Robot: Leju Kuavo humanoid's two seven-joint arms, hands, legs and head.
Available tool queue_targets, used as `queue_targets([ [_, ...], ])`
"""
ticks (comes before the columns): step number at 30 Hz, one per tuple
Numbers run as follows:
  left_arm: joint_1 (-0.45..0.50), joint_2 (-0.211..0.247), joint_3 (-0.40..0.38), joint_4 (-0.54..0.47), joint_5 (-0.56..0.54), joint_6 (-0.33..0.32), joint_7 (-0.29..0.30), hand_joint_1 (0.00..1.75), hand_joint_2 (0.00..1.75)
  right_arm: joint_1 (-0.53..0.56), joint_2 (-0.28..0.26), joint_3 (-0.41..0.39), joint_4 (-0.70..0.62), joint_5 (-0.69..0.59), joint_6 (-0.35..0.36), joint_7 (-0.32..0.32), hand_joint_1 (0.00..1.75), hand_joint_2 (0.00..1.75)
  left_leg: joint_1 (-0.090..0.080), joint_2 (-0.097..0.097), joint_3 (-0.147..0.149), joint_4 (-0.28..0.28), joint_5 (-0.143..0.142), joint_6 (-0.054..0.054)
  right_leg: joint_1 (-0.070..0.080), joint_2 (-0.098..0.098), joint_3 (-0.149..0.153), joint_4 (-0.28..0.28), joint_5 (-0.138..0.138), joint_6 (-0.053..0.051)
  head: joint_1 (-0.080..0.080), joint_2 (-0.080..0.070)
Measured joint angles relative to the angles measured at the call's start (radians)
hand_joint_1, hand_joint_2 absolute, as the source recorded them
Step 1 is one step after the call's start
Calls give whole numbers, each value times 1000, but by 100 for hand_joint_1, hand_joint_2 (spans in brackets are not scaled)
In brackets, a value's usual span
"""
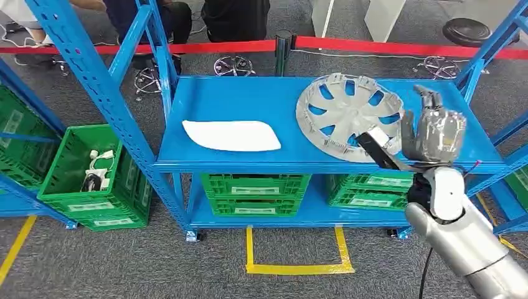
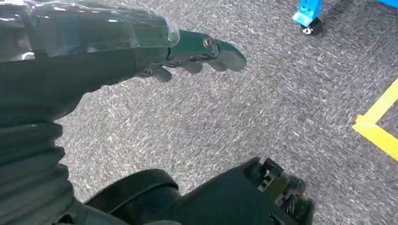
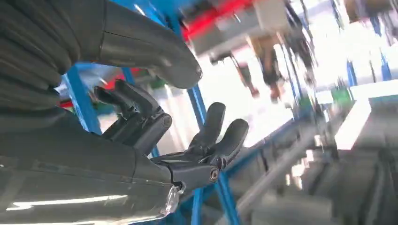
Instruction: Take the parts from the cabinet and place them on the table.
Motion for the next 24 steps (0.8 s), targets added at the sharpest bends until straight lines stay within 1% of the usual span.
queue_targets([
  [1, 0, -2, -3, 0, 4, 0, 1, 0, 175, 4, -2, -25, -55, 4, 34, 6, 175, 175, 0, 0, 0, 0, 0, 0, 0, 0, 0, 0, 0, 0, 0, 0],
  [2, 0, -4, -7, 0, 6, 0, 2, 0, 175, 6, -2, -44, -94, 4, 48, 11, 175, 175, 0, 0, 0, 0, 0, 0, 0, 0, 0, 0, 0, 0, 0, 0],
  [4, 0, -6, -18, 0, 9, 0, 3, 0, 175, 14, -3, -81, -158, 3, 66, 11, 175, 175, 1, 0, 0, 0, 0, 0, 0, 0, 0, 0, 0, 0, -1, 0],
  [6, 0, -8, -26, 0, 13, 0, 3, 0, 175, 20, -3, -111, -205, -26, 76, 11, 175, 175, 1, 0, 0, 0, 0, 0, 0, 0, 0, 0, 0, 0, -1, 0],
  [11, -1, -11, -45, 0, 37, -8, -9, 0, 175, 40, -13, -156, -243, -102, 70, 0, 175, 175, 0, 0, 0, 0, 0, 0, 0, 0, 0, 0, 0, 0, 0, 0],
  [14, -1, -13, -48, 0, 50, -28, -8, 0, 175, 47, -17, -173, -249, -112, 65, -5, 175, 175, 0, 0, 0, 0, 0, 0, 0, 0, 0, 0, 0, 0, 0, 0],
  [17, -2, -13, -52, 0, 56, -42, 0, 0, 175, 50, -19, -174, -254, -113, 65, -7, 175, 175, 0, 0, 0, 0, 0, 0, 0, 0, 0, 0, 0, 0, 0, 0],
  [18, -2, -12, -54, 0, 59, -50, 0, 0, 175, 50, -19, -175, -254, -113, 65, -7, 175, 175, -4, 0, 0, 4, -3, 2, -1, 0, 0, -6, 1, 2, 0, 0],
  [19, -2, -11, -55, 0, 59, -55, 0, 0, 175, 49, -19, -175, -255, -113, 67, -7, 175, 175, -7, -1, 1, 2, -7, 13, -4, 0, 1, -12, 3, 12, -2, 0],
  [20, -2, -11, -58, -2, 58, -56, 0, 0, 175, 50, -19, -176, -258, -113, 67, -7, 175, 175, -8, 0, 1, -6, -3, 19, -5, 0, 8, -11, 11, 18, -4, 0],
  [21, -3, -10, -63, -2, 57, -58, 2, 0, 175, 51, -18, -176, -260, -112, 67, -8, 175, 175, -7, 1, 3, -18, -7, 26, -6, 1, 7, -4, 21, 22, -4, 0],
  [22, -2, -10, -68, -2, 56, -61, 3, 0, 175, 49, -19, -176, -262, -113, 69, -8, 175, 175, -5, 0, 21, -30, -5, 31, -8, 1, 8, 2, 21, 24, -4, 0],
  [23, -2, -9, -71, -5, 56, -64, 4, 0, 175, 49, -19, -176, -263, -112, 70, -8, 175, 175, -3, 1, 33, -41, -1, 32, -10, 0, -1, 21, 8, 23, -4, 0],
  [24, -3, -9, -72, -7, 56, -66, 5, 0, 175, 45, -21, -179, -262, -112, 73, -8, 175, 175, -1, 3, 40, -45, -1, 33, -9, 2, -27, 65, -16, 23, -2, 0],
])
